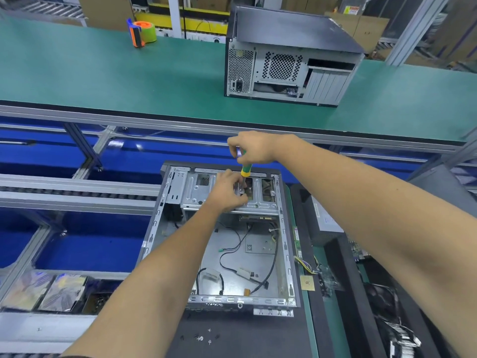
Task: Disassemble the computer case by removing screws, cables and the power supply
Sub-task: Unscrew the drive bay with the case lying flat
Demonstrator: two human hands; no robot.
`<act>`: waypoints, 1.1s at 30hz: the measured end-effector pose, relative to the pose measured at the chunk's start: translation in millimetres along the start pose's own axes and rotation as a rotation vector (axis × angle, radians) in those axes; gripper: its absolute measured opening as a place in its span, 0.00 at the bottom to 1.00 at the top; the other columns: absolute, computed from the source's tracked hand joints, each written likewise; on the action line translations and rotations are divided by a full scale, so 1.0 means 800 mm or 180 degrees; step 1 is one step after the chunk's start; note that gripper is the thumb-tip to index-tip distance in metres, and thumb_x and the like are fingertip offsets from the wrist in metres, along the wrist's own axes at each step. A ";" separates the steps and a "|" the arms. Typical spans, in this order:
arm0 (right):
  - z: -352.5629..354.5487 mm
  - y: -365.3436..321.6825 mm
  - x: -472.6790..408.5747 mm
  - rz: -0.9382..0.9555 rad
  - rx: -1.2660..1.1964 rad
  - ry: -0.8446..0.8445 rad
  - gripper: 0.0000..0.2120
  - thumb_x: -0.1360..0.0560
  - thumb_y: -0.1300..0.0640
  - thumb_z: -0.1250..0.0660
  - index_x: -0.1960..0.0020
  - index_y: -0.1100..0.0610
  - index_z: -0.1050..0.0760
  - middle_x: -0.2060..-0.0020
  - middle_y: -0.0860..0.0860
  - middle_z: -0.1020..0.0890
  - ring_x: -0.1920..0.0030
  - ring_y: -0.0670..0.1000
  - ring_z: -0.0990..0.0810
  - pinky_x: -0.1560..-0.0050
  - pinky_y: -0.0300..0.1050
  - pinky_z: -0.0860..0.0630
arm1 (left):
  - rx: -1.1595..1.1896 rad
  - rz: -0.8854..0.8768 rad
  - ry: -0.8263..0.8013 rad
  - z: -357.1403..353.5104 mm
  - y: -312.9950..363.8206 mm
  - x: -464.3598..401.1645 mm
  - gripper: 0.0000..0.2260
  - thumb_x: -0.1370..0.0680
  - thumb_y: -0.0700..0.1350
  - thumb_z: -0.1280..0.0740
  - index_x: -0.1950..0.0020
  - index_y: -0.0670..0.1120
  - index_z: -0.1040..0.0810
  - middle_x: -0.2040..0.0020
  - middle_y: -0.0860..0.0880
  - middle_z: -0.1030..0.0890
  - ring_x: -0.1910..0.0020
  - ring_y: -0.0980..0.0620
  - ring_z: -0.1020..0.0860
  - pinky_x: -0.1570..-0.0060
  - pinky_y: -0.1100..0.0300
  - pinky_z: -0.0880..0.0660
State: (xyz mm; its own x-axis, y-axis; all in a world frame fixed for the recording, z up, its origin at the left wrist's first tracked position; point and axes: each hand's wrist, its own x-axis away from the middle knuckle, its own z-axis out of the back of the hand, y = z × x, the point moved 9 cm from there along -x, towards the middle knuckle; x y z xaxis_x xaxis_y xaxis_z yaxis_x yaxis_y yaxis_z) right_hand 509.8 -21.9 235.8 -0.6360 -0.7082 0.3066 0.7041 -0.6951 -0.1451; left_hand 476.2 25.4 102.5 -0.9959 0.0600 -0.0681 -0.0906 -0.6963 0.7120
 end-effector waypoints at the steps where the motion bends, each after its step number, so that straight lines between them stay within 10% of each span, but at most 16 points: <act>1: 0.001 -0.001 0.000 0.0047 0.0005 0.0082 0.04 0.21 0.59 0.37 0.46 0.57 0.27 0.50 0.55 0.25 0.50 0.59 0.24 0.51 0.54 0.28 | -0.0002 0.0048 -0.0025 -0.002 -0.001 -0.001 0.10 0.30 0.43 0.25 0.51 0.47 0.20 0.52 0.48 0.30 0.47 0.50 0.35 0.46 0.58 0.33; 10: 0.006 -0.006 0.000 -0.0218 0.1127 0.0211 0.03 0.16 0.52 0.48 0.46 0.51 0.39 0.64 0.52 0.30 0.66 0.55 0.31 0.65 0.49 0.36 | -0.0097 0.0068 -0.0012 -0.007 -0.005 -0.004 0.07 0.26 0.41 0.29 0.50 0.41 0.21 0.49 0.47 0.30 0.43 0.49 0.35 0.43 0.61 0.34; 19: -0.005 0.002 0.000 -0.0217 -0.0442 -0.0007 0.13 0.28 0.68 0.34 0.48 0.54 0.26 0.51 0.54 0.19 0.52 0.56 0.23 0.63 0.43 0.30 | -0.0291 0.0050 -0.0002 -0.010 -0.006 -0.005 0.13 0.29 0.44 0.26 0.49 0.41 0.24 0.47 0.48 0.32 0.44 0.51 0.38 0.42 0.57 0.33; 27: -0.004 0.007 0.005 -0.0348 0.0660 -0.0032 0.08 0.17 0.50 0.44 0.45 0.54 0.33 0.60 0.54 0.25 0.62 0.55 0.28 0.64 0.50 0.36 | -0.0122 -0.0030 -0.0035 -0.009 -0.007 -0.005 0.10 0.27 0.41 0.27 0.48 0.42 0.22 0.48 0.48 0.32 0.44 0.50 0.38 0.45 0.62 0.37; 33: 0.001 0.002 0.002 -0.0398 0.0109 -0.0094 0.13 0.26 0.59 0.35 0.45 0.48 0.32 0.63 0.51 0.24 0.64 0.53 0.27 0.66 0.48 0.34 | -0.0299 -0.0138 -0.0213 -0.004 -0.002 -0.005 0.09 0.25 0.42 0.28 0.46 0.43 0.20 0.47 0.47 0.29 0.44 0.48 0.35 0.43 0.59 0.35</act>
State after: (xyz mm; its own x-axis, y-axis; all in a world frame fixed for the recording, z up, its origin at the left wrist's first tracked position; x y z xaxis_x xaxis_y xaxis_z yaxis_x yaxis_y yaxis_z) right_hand 509.8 -23.8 236.6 -0.7102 -0.6120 0.3479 0.6306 -0.7727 -0.0721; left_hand 480.3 23.6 99.4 -0.9894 0.1369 -0.0484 -0.1360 -0.7558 0.6405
